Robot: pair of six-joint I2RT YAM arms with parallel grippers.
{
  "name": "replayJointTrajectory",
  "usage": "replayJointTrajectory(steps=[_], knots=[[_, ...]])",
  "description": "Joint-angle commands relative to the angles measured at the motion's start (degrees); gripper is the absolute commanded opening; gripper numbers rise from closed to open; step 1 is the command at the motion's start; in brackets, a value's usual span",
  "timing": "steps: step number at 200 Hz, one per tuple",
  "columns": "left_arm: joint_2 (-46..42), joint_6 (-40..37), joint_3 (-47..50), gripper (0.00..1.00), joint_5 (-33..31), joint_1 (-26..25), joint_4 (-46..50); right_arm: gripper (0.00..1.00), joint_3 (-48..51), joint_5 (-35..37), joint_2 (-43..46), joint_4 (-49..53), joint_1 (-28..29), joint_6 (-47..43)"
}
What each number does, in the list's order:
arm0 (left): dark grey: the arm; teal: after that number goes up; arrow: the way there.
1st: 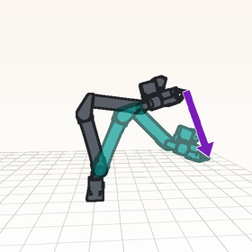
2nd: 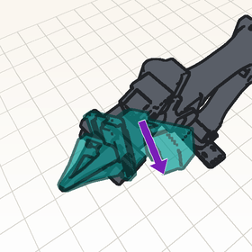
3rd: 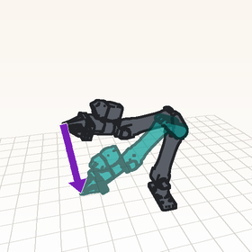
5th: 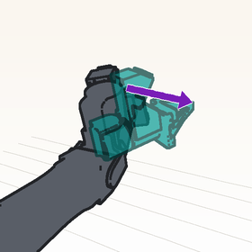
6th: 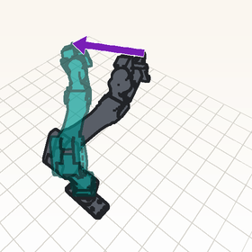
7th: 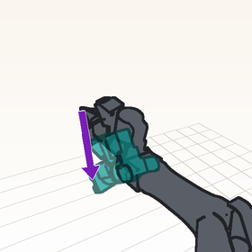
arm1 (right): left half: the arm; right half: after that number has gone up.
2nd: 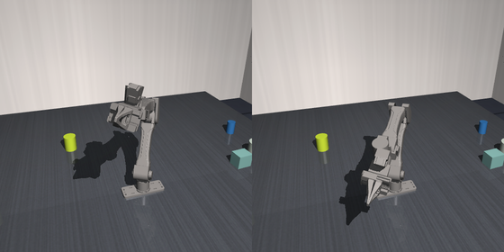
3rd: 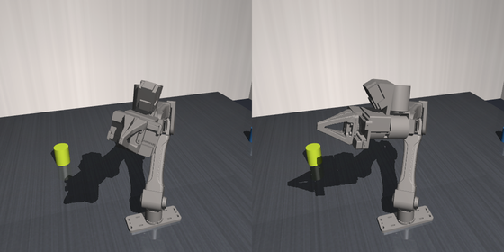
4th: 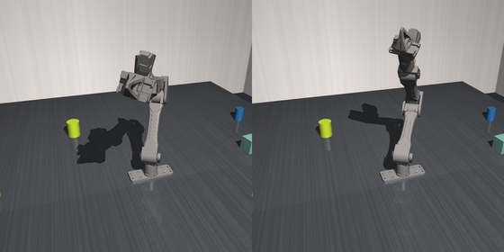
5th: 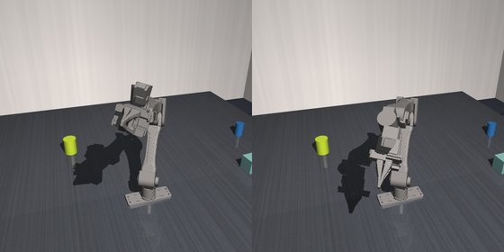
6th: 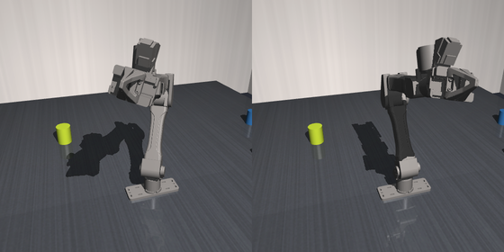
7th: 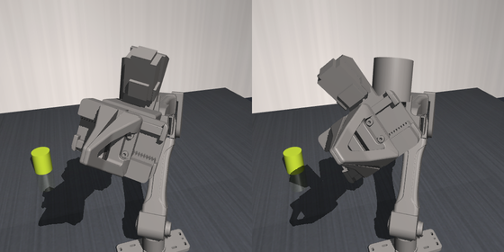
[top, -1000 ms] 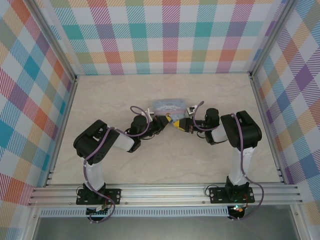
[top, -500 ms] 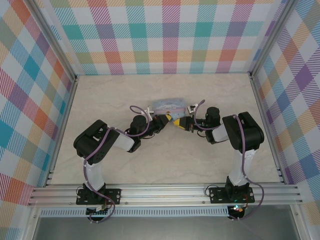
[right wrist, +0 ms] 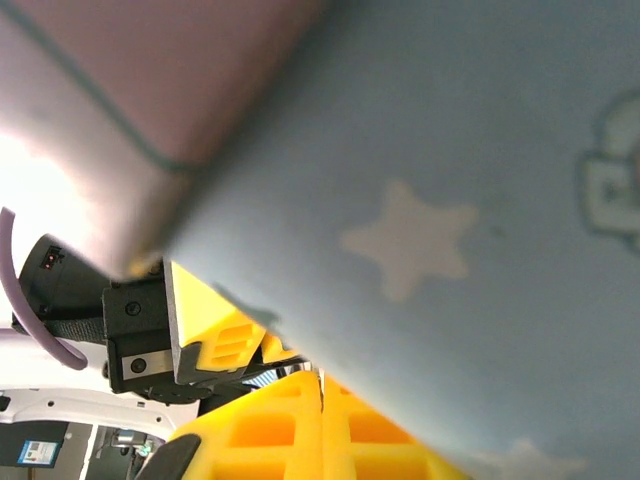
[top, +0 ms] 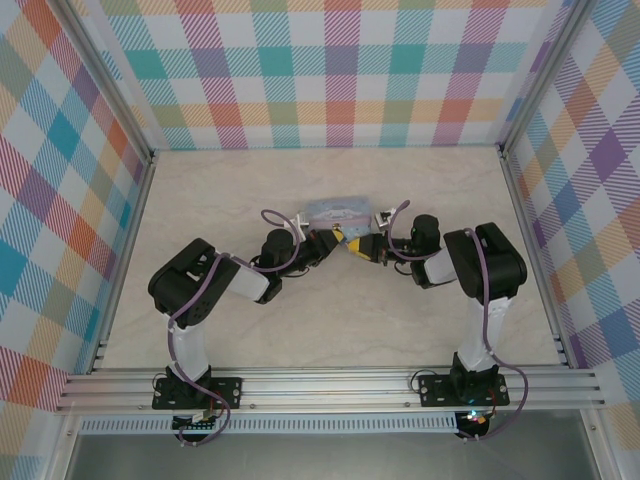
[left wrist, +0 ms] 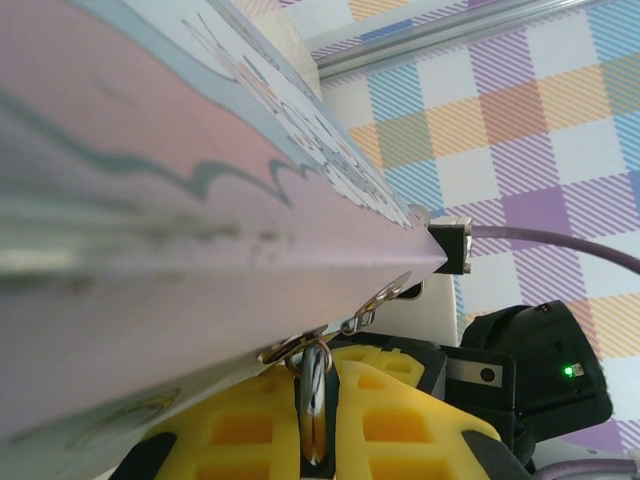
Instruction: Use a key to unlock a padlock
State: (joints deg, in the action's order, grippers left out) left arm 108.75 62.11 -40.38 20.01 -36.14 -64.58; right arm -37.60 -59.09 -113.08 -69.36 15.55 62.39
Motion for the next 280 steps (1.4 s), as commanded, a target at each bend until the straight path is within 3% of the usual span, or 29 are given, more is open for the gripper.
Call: replayJointTrajectory(steps=[1,138,210,280], knots=[[-3.8,-3.5,0.0,0.00,12.9,-2.9,-1.4,0.04,-2.6,5.3,-0.9,-3.9,-0.8,-1.9],[-2.1,-1.2,-0.6,0.00,10.8,-2.3,-4.0,0.04,-0.3,5.4,-0.6,-4.2,-2.0,-1.5],[0.5,6.7,-2.6,0.00,10.2,-2.8,-9.8,0.04,-0.6,6.5,-4.1,-9.5,-0.4,1.1],[-0.9,7.1,-2.8,0.00,10.5,-2.9,-8.3,0.04,-1.9,6.4,-5.6,-8.6,-0.3,0.1]])
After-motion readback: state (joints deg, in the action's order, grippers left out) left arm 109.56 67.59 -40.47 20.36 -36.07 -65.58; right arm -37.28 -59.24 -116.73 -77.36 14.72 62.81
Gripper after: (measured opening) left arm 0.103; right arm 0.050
